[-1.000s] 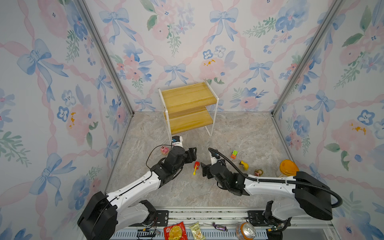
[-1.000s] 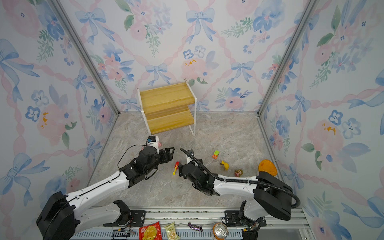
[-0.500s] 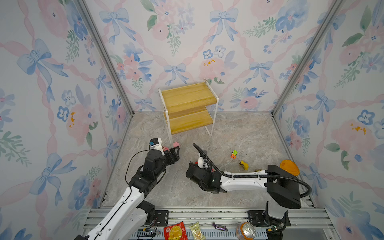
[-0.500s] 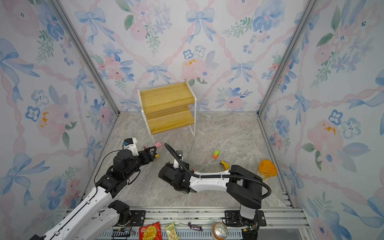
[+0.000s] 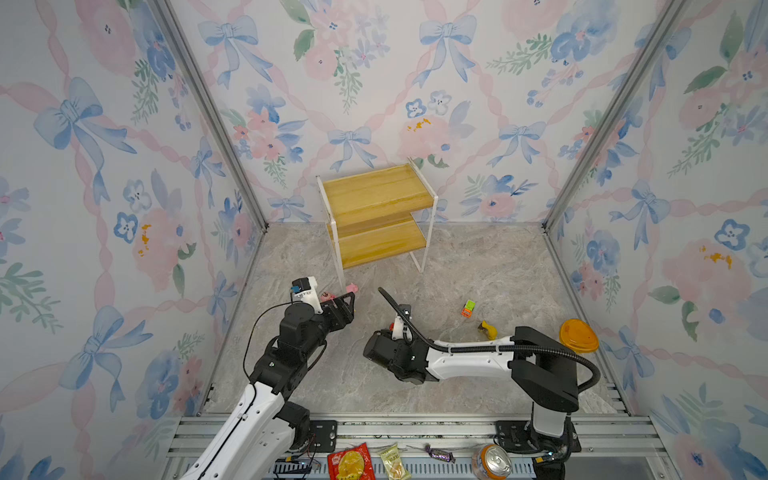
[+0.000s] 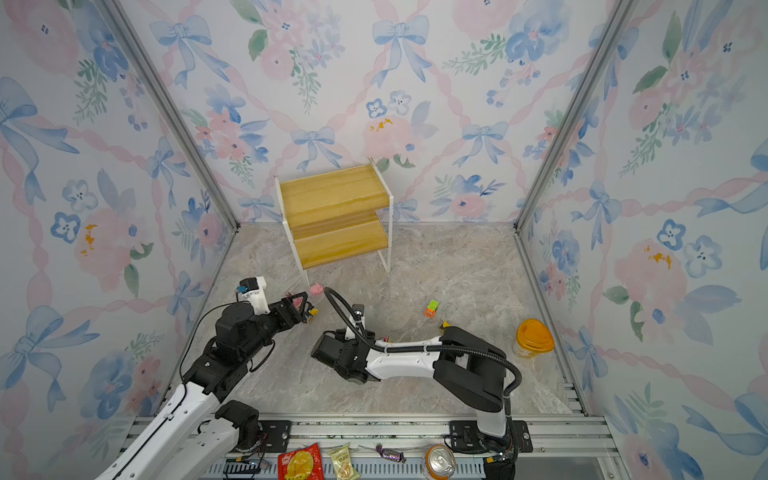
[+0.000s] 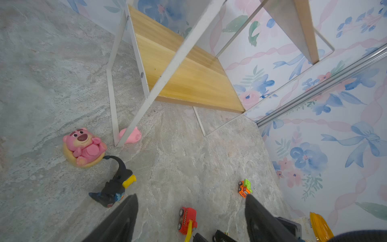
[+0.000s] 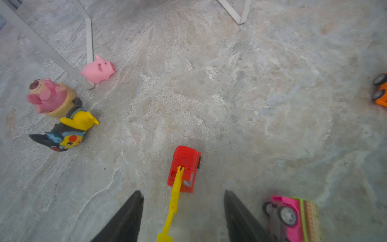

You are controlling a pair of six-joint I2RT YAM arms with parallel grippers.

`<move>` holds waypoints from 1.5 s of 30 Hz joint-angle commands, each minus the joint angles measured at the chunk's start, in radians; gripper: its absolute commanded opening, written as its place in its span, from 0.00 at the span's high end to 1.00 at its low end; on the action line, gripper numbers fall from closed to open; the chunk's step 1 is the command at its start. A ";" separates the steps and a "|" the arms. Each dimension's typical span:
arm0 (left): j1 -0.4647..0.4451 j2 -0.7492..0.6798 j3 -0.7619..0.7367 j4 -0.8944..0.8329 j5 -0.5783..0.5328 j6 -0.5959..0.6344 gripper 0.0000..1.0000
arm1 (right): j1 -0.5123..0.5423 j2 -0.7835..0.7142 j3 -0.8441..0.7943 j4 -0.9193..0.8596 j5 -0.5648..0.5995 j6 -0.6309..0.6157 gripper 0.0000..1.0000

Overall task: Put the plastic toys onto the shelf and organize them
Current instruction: 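Descend the right gripper over the red toy car and close on it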

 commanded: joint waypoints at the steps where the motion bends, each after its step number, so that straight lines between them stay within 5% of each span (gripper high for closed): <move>1: 0.010 -0.010 -0.012 -0.013 0.015 0.013 0.19 | -0.017 0.031 0.041 -0.041 -0.036 0.024 0.37; 17: 0.040 -0.055 -0.026 -0.012 0.000 0.006 0.19 | -0.082 0.119 0.113 -0.114 -0.155 0.075 0.45; 45: 0.074 -0.036 -0.004 -0.010 0.028 0.022 0.17 | -0.128 0.198 0.179 -0.112 -0.154 -0.014 0.62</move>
